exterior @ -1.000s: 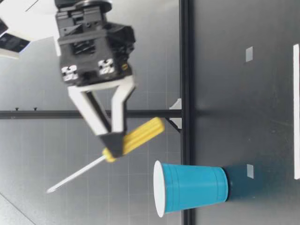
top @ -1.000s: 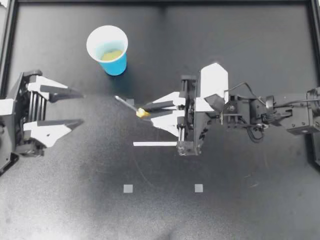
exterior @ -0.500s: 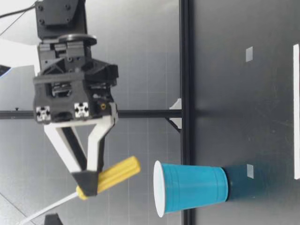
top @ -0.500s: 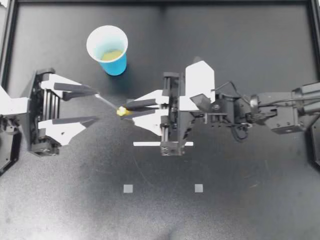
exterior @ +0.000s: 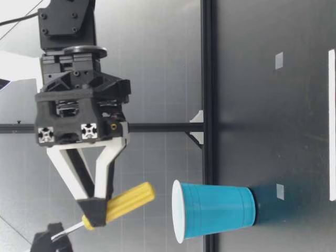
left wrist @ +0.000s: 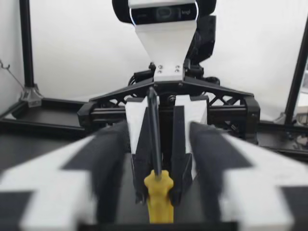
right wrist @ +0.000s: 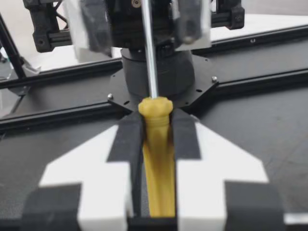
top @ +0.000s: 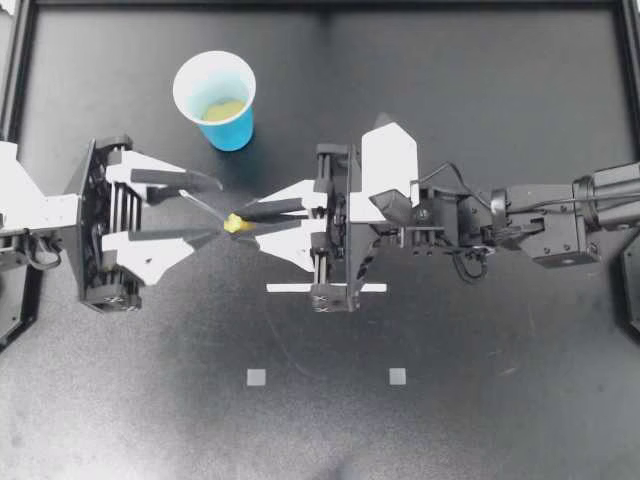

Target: Pick up the screwdriver with the right arm, hand it over to the left arm then place it into the cup.

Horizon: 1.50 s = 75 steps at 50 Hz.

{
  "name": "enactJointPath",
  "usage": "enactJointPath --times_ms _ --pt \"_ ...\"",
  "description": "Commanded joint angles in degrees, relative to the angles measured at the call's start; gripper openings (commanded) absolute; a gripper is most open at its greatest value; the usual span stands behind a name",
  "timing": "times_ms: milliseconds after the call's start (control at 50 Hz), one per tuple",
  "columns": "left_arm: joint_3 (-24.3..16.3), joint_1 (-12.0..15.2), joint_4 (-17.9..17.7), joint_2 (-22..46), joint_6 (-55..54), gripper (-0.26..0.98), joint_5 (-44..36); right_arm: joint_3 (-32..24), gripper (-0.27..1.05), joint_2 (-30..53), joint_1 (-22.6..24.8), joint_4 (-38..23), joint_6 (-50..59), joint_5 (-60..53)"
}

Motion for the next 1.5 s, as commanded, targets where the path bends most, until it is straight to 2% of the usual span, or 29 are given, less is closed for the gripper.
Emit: enactJointPath --times_ms 0,160,340,440,580,660,820,980,1120,1320,1480 --pt "-1.05 0.0 0.0 -0.26 -0.26 0.28 -1.23 -1.14 0.01 -0.88 0.18 -0.09 -0.09 -0.44" --pt "-0.97 -0.09 0.0 -0.26 -0.53 0.07 -1.49 -1.05 0.01 -0.79 0.18 0.09 0.09 -0.44" --pt "-0.97 -0.09 0.0 -0.18 -0.53 0.05 -1.41 -0.97 0.09 -0.79 0.0 1.23 0.26 -0.26" --pt "-0.88 -0.09 0.0 -0.26 -0.53 0.05 -1.41 -0.88 0.24 -0.79 -0.09 1.49 0.35 -0.18" --pt "-0.97 -0.09 0.0 -0.26 -0.53 0.05 -1.32 -0.88 0.57 -0.79 -0.18 2.72 0.35 -0.18" --pt "-0.97 -0.09 0.09 -0.18 -0.53 0.05 -1.23 -0.88 0.71 -0.97 -0.26 3.08 0.18 -0.18" --pt "-0.35 -0.09 0.09 -0.26 -0.53 0.05 -1.23 -0.35 0.72 -1.93 -0.26 3.08 -0.09 -0.18" --pt "0.44 0.0 0.0 -0.35 0.7 0.05 -1.23 2.72 0.71 -5.27 -0.26 2.99 -0.09 -0.7" --pt "1.93 2.81 -0.09 -0.35 1.41 0.05 -1.14 7.38 0.71 -9.84 -0.26 3.08 0.0 -2.46" --pt "2.46 10.2 -0.18 -1.49 3.69 0.05 -1.14 14.68 0.71 -16.88 -0.18 2.99 0.26 -5.89" --pt "2.55 17.23 -0.18 -2.99 7.29 0.05 -0.18 18.63 0.71 -21.09 -0.18 2.99 0.26 -6.94"
